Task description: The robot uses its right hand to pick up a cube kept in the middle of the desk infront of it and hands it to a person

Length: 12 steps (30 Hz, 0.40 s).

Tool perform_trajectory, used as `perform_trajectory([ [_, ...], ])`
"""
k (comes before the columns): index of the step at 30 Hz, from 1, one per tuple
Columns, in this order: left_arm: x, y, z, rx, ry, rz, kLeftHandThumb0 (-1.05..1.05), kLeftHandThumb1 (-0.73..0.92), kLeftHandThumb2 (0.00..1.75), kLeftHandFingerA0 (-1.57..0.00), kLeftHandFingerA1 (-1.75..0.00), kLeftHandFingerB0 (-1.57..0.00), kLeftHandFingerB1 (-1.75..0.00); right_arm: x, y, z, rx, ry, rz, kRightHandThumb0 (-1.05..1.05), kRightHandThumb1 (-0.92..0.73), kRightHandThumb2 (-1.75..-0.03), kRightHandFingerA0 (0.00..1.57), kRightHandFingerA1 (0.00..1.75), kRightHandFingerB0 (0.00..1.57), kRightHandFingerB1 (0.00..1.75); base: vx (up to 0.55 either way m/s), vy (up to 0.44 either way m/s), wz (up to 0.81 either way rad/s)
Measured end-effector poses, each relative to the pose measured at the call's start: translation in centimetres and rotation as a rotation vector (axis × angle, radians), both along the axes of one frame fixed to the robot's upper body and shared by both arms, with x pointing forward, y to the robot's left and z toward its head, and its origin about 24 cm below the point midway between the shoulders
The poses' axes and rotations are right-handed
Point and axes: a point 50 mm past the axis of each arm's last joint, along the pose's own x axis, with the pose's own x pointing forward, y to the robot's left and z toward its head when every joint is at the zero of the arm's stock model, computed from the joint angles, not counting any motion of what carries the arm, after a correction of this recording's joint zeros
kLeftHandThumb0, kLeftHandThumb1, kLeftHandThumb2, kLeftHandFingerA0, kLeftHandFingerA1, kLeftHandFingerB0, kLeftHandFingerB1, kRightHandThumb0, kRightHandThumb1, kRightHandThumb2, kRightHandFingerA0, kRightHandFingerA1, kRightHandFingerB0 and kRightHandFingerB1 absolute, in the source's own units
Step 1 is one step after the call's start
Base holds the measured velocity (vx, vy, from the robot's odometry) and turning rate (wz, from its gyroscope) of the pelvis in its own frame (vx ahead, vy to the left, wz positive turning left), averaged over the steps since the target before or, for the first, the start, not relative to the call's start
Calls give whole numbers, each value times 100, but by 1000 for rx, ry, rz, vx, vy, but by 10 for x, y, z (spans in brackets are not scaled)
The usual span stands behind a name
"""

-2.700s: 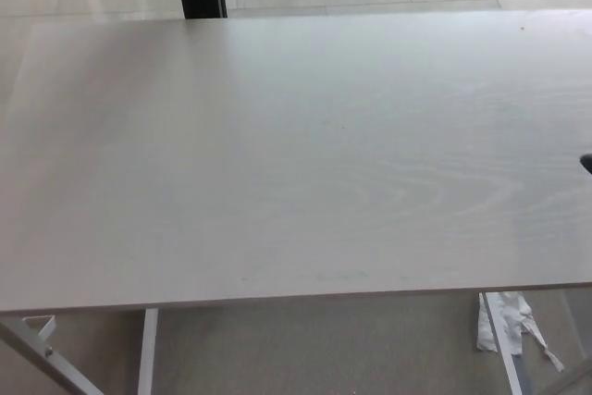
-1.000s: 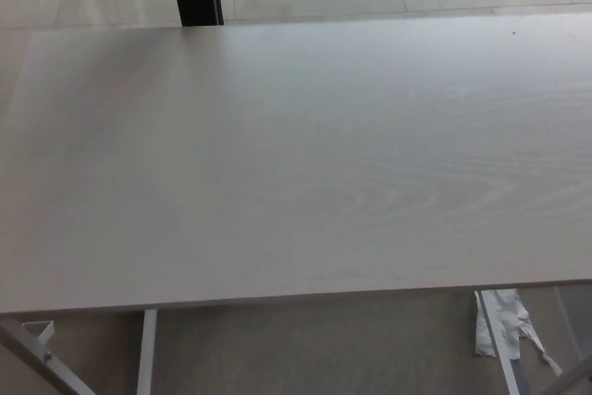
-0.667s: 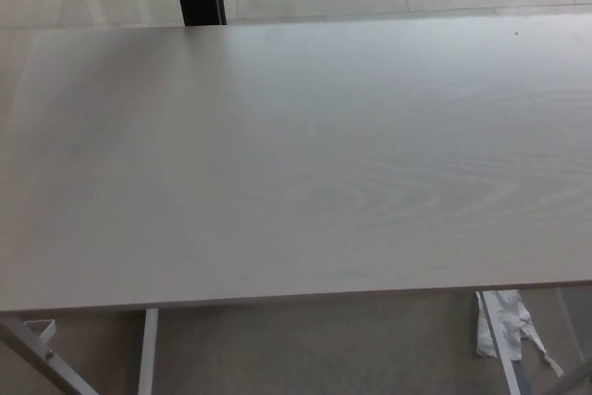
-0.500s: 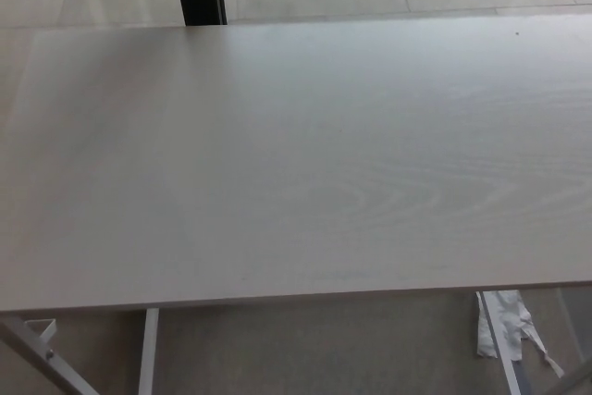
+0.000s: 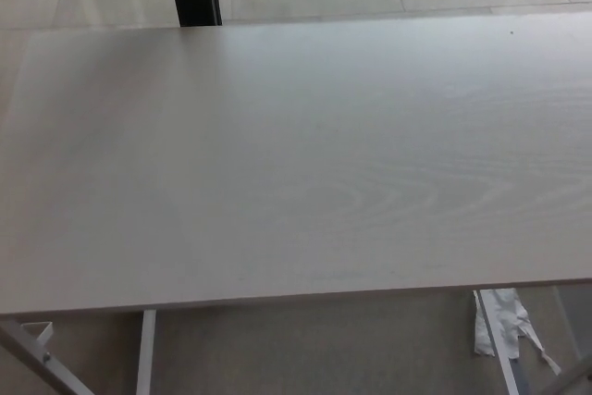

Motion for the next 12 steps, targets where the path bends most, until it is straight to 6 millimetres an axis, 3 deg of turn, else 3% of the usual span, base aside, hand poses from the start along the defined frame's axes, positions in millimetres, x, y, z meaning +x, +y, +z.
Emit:
perform_trajectory([
  [2,0,0,0,0,0,0,-51,52,56,-75,-55,-54,-42,8,-1,2,6,-19,-21,-43,-54,-55,67,64,37,38,0,0,0],
  [3,0,0,0,0,-1,1,-52,52,56,-74,-53,-54,-42,10,-1,2,8,-23,-30,-42,-51,-55,73,65,40,39,0,0,0],
  [4,0,0,0,0,-1,2,-52,51,56,-75,-55,-54,-42,11,-2,2,10,-27,-43,-42,-39,-68,84,114,34,44,0,0,0],
  [5,0,0,0,-1,-3,5,-53,52,56,-76,-55,-53,-42,11,-2,2,9,-26,-59,-35,-45,-54,89,140,36,33,0,0,0],
  [7,-1,1,0,-1,-6,10,-53,52,56,-76,-55,-53,-42,6,-1,-1,17,-3,-54,-35,-45,-54,89,140,36,33,0,0,0],
  [8,-2,1,0,-1,-5,13,-55,51,56,-73,-55,-54,-42,3,0,-3,23,12,-46,-34,-44,-54,80,99,37,33,0,0,0],
  [9,-3,1,0,-1,-3,15,-54,52,56,-74,-59,-57,-43,-3,2,-6,35,32,-40,-38,-46,-55,54,50,35,32,0,0,0],
  [10,-4,1,0,-1,-2,16,-54,52,56,-74,-59,-57,-43,-5,2,-7,40,36,-42,-38,-46,-55,54,50,35,32,0,0,0],
  [11,-4,1,0,-1,-1,17,-54,51,55,-76,-57,-57,-43,-12,3,-9,53,45,-52,-48,-38,-71,30,55,28,43,0,0,0],
  [12,-4,1,0,-1,-1,17,-54,51,55,-76,-57,-57,-43,-12,3,-9,53,45,-52,-48,-38,-71,30,55,28,43,0,0,0],
])
